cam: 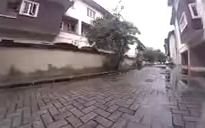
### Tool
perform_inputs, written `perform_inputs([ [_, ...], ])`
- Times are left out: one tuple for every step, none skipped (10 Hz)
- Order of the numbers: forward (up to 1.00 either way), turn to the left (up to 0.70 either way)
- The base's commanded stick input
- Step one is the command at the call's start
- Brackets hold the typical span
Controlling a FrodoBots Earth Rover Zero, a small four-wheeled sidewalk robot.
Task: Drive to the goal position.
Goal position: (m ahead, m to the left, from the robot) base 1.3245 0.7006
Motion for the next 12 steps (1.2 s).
perform_inputs([
  [0.0, -0.5],
  [0.0, -0.5],
  [0.0, -0.5],
  [0.0, -0.5],
  [0.0, -0.5],
  [0.0, -0.5],
  [0.0, -0.5],
  [0.0, -0.5],
  [0.0, -0.5],
  [0.0, -0.5],
  [0.0, -0.5],
  [0.0, -0.5],
])
